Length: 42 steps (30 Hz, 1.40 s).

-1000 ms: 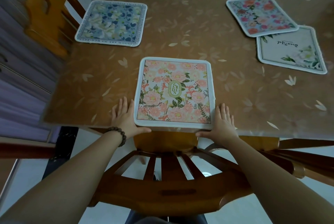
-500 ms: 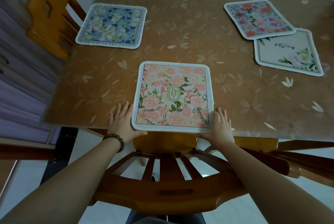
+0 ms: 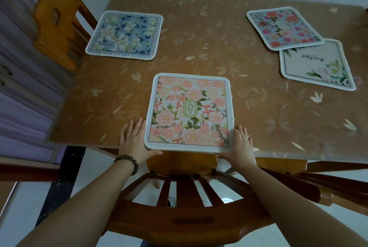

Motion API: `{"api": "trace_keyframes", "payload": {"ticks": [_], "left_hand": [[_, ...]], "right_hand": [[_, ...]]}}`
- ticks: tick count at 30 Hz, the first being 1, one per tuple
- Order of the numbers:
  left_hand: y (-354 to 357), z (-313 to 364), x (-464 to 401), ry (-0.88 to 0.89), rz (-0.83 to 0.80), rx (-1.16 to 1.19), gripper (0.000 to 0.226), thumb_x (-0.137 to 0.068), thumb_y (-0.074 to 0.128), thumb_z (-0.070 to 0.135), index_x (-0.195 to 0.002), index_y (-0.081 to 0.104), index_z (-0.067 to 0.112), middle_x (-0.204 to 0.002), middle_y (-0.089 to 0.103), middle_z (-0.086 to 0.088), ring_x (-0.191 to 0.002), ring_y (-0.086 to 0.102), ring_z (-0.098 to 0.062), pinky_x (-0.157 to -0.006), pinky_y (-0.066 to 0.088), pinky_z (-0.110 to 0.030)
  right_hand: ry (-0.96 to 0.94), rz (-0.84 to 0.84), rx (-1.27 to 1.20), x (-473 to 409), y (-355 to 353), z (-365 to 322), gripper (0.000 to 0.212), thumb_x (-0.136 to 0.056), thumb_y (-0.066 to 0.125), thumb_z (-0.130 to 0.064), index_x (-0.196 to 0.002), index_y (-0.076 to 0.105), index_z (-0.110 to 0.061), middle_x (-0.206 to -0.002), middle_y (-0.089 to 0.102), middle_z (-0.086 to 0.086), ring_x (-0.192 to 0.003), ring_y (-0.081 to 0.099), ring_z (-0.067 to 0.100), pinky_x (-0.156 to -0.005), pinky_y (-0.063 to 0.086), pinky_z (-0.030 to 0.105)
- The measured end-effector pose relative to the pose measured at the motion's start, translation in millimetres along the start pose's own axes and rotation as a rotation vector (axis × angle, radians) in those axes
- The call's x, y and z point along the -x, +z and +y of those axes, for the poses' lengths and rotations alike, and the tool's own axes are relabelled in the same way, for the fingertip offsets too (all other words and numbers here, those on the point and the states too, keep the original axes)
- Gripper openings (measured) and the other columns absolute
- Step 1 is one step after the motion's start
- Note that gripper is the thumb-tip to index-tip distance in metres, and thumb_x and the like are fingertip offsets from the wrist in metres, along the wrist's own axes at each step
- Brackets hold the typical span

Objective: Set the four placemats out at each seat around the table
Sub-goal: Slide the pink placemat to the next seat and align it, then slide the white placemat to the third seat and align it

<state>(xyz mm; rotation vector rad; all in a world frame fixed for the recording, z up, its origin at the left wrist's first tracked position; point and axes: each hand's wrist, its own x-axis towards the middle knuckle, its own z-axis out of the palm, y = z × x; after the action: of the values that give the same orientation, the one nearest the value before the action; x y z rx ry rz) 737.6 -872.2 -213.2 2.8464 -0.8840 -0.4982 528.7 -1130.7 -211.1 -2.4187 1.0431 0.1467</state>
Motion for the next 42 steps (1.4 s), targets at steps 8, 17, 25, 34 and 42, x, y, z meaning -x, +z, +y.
{"api": "trace_keyframes", "payload": {"ticks": [8, 17, 25, 34, 42], "left_hand": [[-5.4, 1.7, 2.0, -0.007, -0.063, -0.039, 0.129, -0.053, 0.053, 0.087, -0.149, -0.003, 0.021, -0.158, -0.005, 0.004, -0.144, -0.01, -0.02, -0.115, 0.001, -0.051], [-35.6, 33.4, 10.6, 0.006, 0.04, -0.023, 0.085, -0.082, 0.016, 0.074, -0.149, 0.008, 0.022, -0.158, 0.007, 0.001, -0.144, 0.0, -0.019, -0.116, 0.005, -0.048], [-52.3, 85.9, 1.7, 0.136, 0.092, -0.003, 0.075, -0.087, 0.02, 0.067, -0.147, 0.02, 0.023, -0.156, 0.018, 0.002, -0.143, 0.008, -0.018, -0.115, 0.007, -0.045], [-61.1, 153.8, -10.1, 0.33, 0.047, -0.059, 0.074, -0.086, 0.021, 0.065, -0.148, 0.018, 0.025, -0.157, 0.015, 0.002, -0.144, 0.007, -0.019, -0.115, 0.006, -0.048], [-61.0, 235.5, 1.1, 0.47, 0.037, -0.034, 0.079, -0.084, 0.021, 0.067, -0.148, 0.018, 0.021, -0.157, 0.016, 0.001, -0.143, 0.008, -0.019, -0.113, 0.006, -0.047]], "right_hand": [[0.022, -0.041, 0.005, 2.5, -6.4, -3.1, 0.119, -0.058, 0.083, -0.05, -0.146, 0.015, -0.009, -0.159, 0.002, 0.006, -0.145, -0.007, 0.021, -0.118, -0.002, 0.044], [0.014, 0.079, 0.048, 12.1, -43.7, -9.8, 0.077, -0.086, 0.039, -0.065, -0.146, 0.022, -0.019, -0.158, 0.014, 0.009, -0.145, 0.002, 0.027, -0.117, 0.007, 0.047], [0.103, 0.153, 0.096, 18.0, -66.2, -22.0, 0.072, -0.091, 0.033, -0.061, -0.148, 0.021, -0.019, -0.158, 0.014, 0.008, -0.146, 0.002, 0.023, -0.118, 0.006, 0.045], [0.221, 0.27, 0.204, 39.2, -118.0, 15.6, 0.064, -0.092, 0.032, -0.059, -0.144, 0.029, -0.022, -0.158, 0.016, 0.005, -0.145, 0.005, 0.022, -0.116, 0.006, 0.045], [0.4, 0.372, 0.118, 88.3, -168.0, 92.4, 0.067, -0.09, 0.029, -0.065, -0.144, 0.03, -0.026, -0.157, 0.017, 0.004, -0.145, 0.004, 0.021, -0.116, 0.004, 0.045]]}}
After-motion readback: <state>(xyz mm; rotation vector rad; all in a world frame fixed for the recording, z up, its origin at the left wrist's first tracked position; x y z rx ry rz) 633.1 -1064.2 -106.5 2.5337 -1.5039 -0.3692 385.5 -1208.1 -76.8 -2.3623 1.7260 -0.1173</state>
